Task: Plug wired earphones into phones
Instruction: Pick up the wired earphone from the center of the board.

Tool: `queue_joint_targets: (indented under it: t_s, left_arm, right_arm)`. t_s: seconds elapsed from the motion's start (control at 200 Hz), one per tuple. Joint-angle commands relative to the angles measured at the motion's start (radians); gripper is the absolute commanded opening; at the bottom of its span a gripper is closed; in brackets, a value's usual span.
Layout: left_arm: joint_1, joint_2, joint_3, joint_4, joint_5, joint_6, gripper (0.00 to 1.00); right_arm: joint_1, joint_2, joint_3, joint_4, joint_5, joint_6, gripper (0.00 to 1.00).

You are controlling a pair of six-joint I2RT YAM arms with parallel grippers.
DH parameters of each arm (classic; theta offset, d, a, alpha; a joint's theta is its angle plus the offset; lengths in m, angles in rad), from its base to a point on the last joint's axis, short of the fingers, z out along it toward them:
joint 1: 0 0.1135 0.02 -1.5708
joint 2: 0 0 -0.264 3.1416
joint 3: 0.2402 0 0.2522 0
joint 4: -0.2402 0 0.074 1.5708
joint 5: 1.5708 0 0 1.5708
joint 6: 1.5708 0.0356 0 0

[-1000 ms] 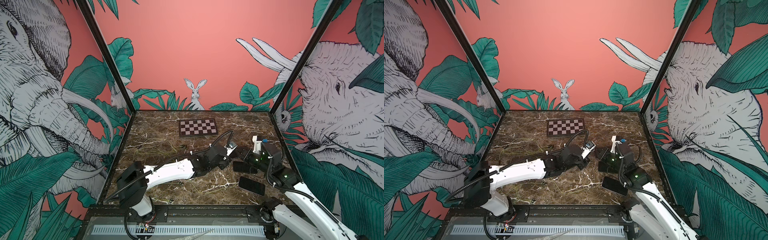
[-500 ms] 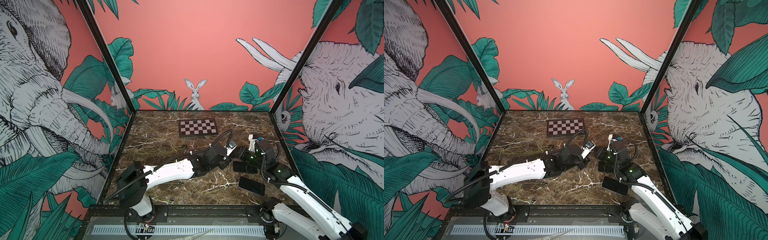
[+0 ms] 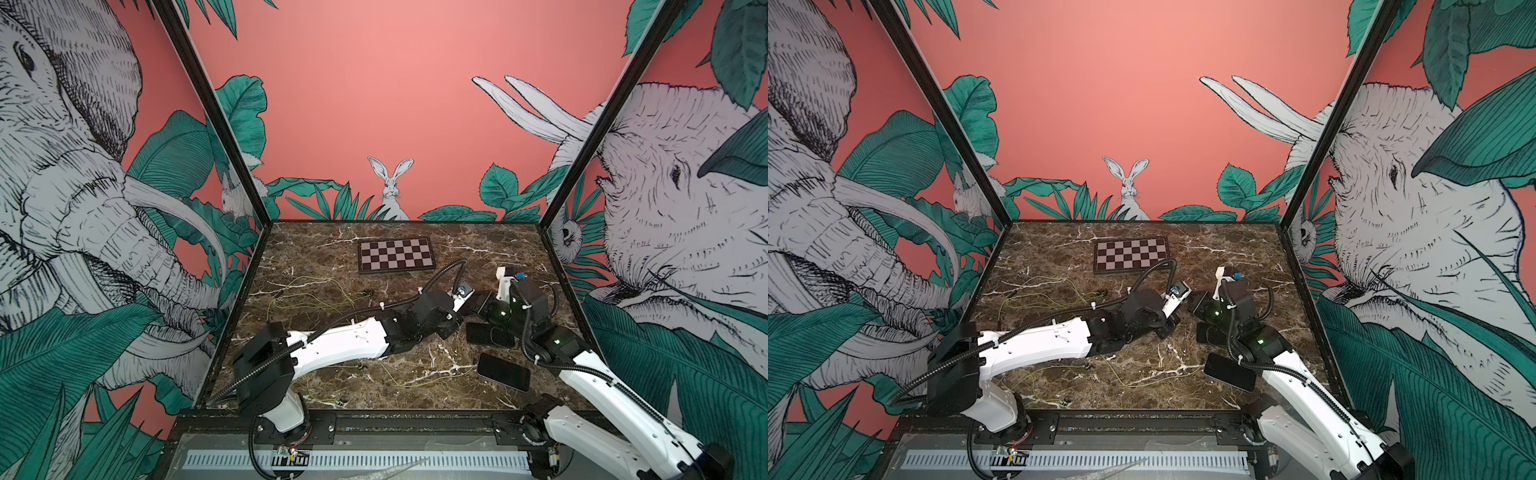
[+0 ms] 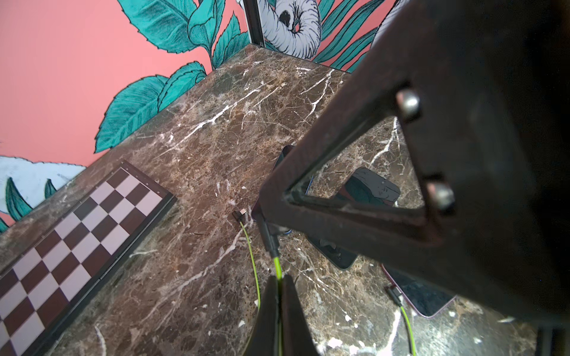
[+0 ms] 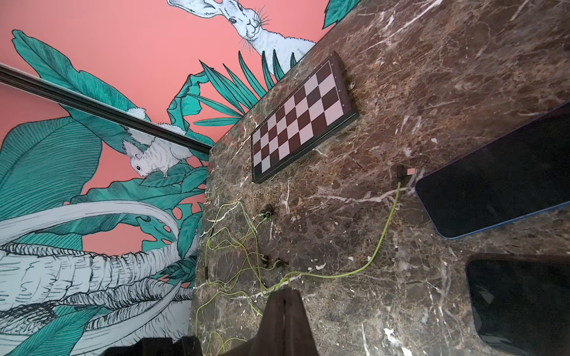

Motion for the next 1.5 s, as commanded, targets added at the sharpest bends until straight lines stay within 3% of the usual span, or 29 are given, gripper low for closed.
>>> queue_joint_targets:
  t_s: [0.0, 0.055, 0.185, 0.335, 0.44, 0.5, 0.615, 0.7, 0.945, 1.04, 1.495]
  left_arm:
    - [0.0, -0.07, -0.02, 0.036, 0.051, 0.014, 0.49]
    - [0.015, -0.093, -0.045, 0.045, 0.097, 0.032, 0.55]
    - [0.106, -0.164, -0.105, 0.082, 0.353, 0.042, 0.53]
    - [0.127, -0.232, -0.118, 0.01, 0.496, 0.196, 0.52]
    - [0.131, -0.262, -0.117, 0.005, 0.579, 0.231, 0.49]
    - [0.131, -0.279, -0.124, 0.042, 0.611, 0.223, 0.48]
    - [0.134, -0.306, -0.163, 0.183, 0.698, 0.2, 0.47]
    - [0.134, -0.327, -0.198, 0.253, 0.719, 0.202, 0.46]
    - [0.168, -0.427, -0.302, 0.341, 0.7, 0.18, 0.42]
    - [0.208, -0.454, -0.346, 0.436, 0.731, 0.089, 0.42]
    - [0.249, -0.374, -0.331, 0.648, 0.884, -0.076, 0.33]
  right_arm:
    - [0.006, -0.02, 0.014, 0.002, -0.004, -0.035, 0.0]
    - [0.006, -0.022, 0.037, -0.044, -0.012, -0.108, 0.0]
    - [0.006, -0.06, 0.056, -0.097, -0.011, -0.318, 0.0]
    - [0.006, -0.205, -0.053, 0.055, -0.007, -0.568, 0.0]
    - [0.006, -0.335, -0.143, 0.264, -0.231, -0.873, 0.0]
    - [0.006, -0.357, -0.111, 0.213, -0.351, -1.014, 0.0]
    - [0.005, -0.314, -0.03, 0.125, -0.504, -1.123, 0.0]
    - [0.006, -0.303, -0.035, 0.209, -0.586, -1.119, 0.0]
    - [0.006, -0.302, -0.036, 0.347, -0.555, -1.092, 0.0]
    - [0.006, -0.288, -0.035, 0.373, -0.575, -1.062, 0.0]
    - [0.032, -0.193, -0.029, 0.473, -0.582, -1.008, 0.0]
